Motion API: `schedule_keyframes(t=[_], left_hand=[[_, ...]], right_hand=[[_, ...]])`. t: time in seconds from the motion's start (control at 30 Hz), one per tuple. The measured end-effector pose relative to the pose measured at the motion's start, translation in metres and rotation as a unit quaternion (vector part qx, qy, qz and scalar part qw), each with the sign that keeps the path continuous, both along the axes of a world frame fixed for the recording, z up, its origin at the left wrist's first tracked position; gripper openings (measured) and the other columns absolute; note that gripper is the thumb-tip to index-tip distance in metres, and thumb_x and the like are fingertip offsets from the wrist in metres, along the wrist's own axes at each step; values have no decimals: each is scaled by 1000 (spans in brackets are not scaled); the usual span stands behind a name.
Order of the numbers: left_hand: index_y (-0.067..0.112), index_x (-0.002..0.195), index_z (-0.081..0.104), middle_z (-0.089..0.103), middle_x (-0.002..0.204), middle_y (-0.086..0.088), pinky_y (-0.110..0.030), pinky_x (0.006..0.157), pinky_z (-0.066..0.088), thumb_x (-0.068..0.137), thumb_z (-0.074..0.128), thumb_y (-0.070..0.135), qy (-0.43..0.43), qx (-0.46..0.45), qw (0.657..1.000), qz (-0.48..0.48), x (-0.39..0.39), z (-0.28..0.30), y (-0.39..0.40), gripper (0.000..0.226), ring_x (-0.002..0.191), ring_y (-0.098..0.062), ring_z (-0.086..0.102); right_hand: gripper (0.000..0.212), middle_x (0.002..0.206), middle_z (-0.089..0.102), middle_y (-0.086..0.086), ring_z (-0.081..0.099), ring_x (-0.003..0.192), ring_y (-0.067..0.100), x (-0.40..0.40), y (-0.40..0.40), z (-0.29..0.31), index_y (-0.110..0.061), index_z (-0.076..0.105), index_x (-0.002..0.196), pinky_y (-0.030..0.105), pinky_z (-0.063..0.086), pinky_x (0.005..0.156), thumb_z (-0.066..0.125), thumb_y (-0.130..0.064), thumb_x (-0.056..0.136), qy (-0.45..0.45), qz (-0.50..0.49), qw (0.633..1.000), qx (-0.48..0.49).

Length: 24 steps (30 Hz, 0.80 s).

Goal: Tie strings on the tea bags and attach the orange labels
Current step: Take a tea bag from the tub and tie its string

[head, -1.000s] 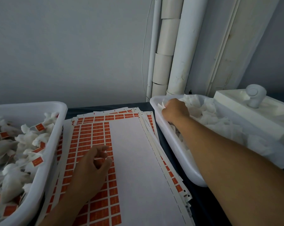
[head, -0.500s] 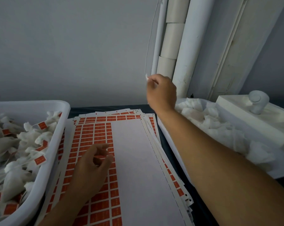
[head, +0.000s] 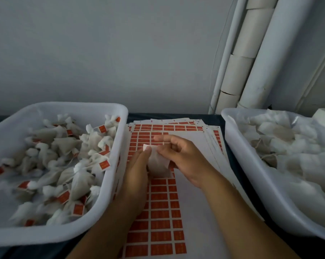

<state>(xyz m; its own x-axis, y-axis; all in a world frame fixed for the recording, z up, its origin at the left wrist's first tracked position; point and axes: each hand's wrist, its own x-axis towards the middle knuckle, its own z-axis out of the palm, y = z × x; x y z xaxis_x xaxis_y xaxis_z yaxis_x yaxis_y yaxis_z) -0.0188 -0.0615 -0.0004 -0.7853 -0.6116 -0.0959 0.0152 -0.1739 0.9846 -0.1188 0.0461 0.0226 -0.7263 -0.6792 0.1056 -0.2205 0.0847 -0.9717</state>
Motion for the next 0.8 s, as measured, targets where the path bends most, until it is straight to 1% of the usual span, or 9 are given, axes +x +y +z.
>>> schedule_keyframes(t=[0.1, 0.2, 0.33, 0.43, 0.5, 0.6, 0.67, 0.77, 0.8], left_hand=[[45, 124, 54, 71, 112, 11, -26, 74, 62, 97, 57, 55, -23, -105, 992, -66, 2, -5, 4, 30, 94, -5, 72], [46, 114, 52, 69, 107, 15, -10, 57, 53, 96, 64, 42, -22, -162, 984, -72, 4, -8, 9, 22, 90, 7, 68], [45, 109, 52, 68, 103, 17, -11, 53, 52, 97, 64, 41, -49, -160, 985, -42, 3, -8, 12, 18, 84, 9, 68], [49, 115, 49, 67, 102, 22, -8, 52, 50, 98, 62, 40, -46, -146, 988, -26, 3, -9, 10, 23, 84, 12, 67], [49, 110, 51, 68, 94, 26, -4, 50, 46, 100, 60, 37, -42, -140, 989, -36, 3, -10, 10, 18, 84, 18, 62], [49, 106, 53, 66, 90, 36, -4, 52, 47, 102, 58, 32, -31, -141, 988, -60, 3, -10, 10, 19, 83, 15, 65], [50, 107, 53, 66, 90, 35, -6, 52, 49, 102, 58, 34, -37, -135, 988, -63, 3, -8, 12, 17, 83, 12, 66], [50, 106, 54, 64, 92, 38, -4, 49, 46, 97, 56, 52, -48, -145, 986, -64, 5, -3, 17, 9, 84, 16, 64], [49, 103, 53, 62, 92, 41, -3, 48, 44, 92, 55, 62, -43, -165, 983, -69, 5, -2, 19, 16, 84, 19, 61]], right_hand=[[23, 118, 69, -25, 64, 119, 14, -2, 7, 1, -48, 71, 116, 43, 59, 98, 69, -47, 93, -48, -8, 998, -29], [52, 121, 72, -16, 65, 120, 15, -4, 13, 7, -37, 71, 121, 48, 53, 105, 68, -67, 78, -77, -21, 996, -32], [57, 102, 74, -18, 72, 96, 13, -5, 26, 10, -37, 72, 113, 32, 61, 85, 50, -77, 80, -26, -39, 999, 27], [63, 89, 73, -1, 72, 81, 18, -4, 31, 2, -18, 70, 104, 31, 63, 77, 42, -72, 90, 84, -38, 991, 100], [49, 79, 71, -4, 70, 72, 13, 1, 32, -4, -20, 69, 91, 21, 58, 69, 45, -63, 95, 137, -50, 985, 93], [36, 71, 68, -11, 67, 63, 7, 4, 34, -9, -24, 67, 82, 12, 53, 61, 50, -48, 103, 167, -73, 980, 85], [36, 68, 66, -11, 65, 60, 7, 5, 36, -10, -25, 67, 81, 12, 51, 58, 50, -45, 104, 137, -64, 986, 73], [40, 63, 61, -6, 58, 56, 7, 9, 40, -5, -23, 69, 76, 16, 49, 56, 49, -42, 106, 5, -54, 999, 5], [41, 64, 60, -3, 56, 57, 8, 11, 41, -3, -23, 69, 75, 19, 49, 56, 49, -42, 106, -45, -46, 998, -19]])
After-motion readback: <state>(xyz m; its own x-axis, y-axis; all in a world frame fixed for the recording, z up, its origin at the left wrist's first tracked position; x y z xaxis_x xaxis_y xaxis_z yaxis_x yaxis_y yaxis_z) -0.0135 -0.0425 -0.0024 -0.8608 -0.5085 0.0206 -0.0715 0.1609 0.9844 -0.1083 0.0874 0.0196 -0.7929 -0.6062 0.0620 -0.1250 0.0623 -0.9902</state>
